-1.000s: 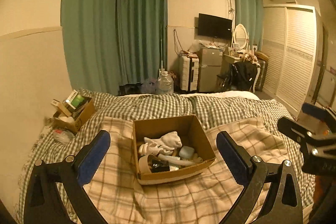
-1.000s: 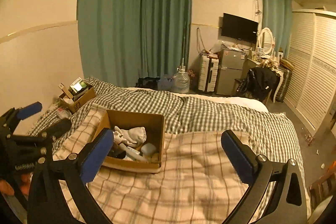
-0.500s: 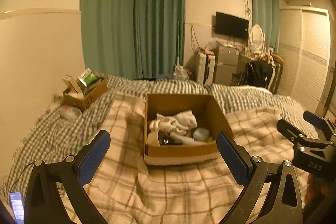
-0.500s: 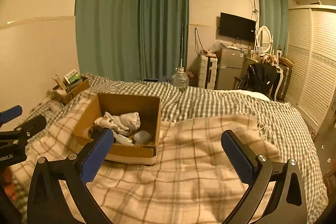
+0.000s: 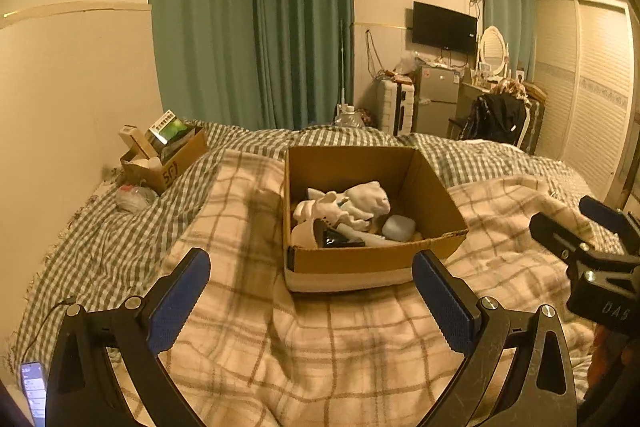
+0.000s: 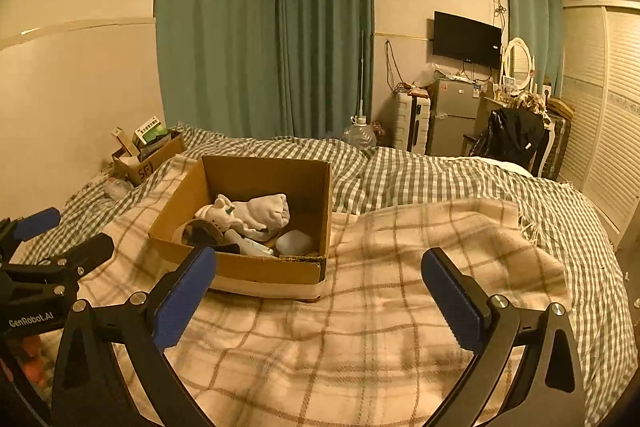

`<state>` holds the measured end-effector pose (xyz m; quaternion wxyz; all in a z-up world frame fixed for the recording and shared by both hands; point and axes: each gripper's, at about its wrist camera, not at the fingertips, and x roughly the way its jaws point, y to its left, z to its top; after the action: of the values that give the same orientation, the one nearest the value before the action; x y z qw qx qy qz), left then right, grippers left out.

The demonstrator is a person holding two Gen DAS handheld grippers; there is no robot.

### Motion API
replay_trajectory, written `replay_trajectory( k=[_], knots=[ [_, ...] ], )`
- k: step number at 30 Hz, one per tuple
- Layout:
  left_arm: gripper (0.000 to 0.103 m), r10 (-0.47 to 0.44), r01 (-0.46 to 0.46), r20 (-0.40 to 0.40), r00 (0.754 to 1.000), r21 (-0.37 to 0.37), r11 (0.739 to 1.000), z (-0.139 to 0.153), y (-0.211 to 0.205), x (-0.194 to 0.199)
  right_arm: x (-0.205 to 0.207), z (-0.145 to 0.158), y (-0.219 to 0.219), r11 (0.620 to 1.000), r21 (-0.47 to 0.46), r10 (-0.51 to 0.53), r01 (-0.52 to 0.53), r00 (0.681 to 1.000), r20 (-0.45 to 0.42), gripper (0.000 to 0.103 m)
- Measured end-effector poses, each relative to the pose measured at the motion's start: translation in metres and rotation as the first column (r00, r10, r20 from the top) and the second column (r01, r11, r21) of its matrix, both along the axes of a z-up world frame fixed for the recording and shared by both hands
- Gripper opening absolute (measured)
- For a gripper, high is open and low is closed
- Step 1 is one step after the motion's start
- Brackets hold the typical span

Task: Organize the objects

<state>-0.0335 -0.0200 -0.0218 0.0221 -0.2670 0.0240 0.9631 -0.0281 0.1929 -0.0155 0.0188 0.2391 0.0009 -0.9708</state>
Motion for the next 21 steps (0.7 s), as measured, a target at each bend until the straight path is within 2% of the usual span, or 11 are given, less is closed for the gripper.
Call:
replay_trajectory(
  k=[21],
  knots=[
    [0.103, 0.030, -0.030, 0.001, 1.000, 0.050, 0.998, 0.008, -0.017, -0.005, -0.001, 0.000, 0.000, 1.000, 0.002, -0.009, 0.009, 1.000, 0.010, 0.103]
  ],
)
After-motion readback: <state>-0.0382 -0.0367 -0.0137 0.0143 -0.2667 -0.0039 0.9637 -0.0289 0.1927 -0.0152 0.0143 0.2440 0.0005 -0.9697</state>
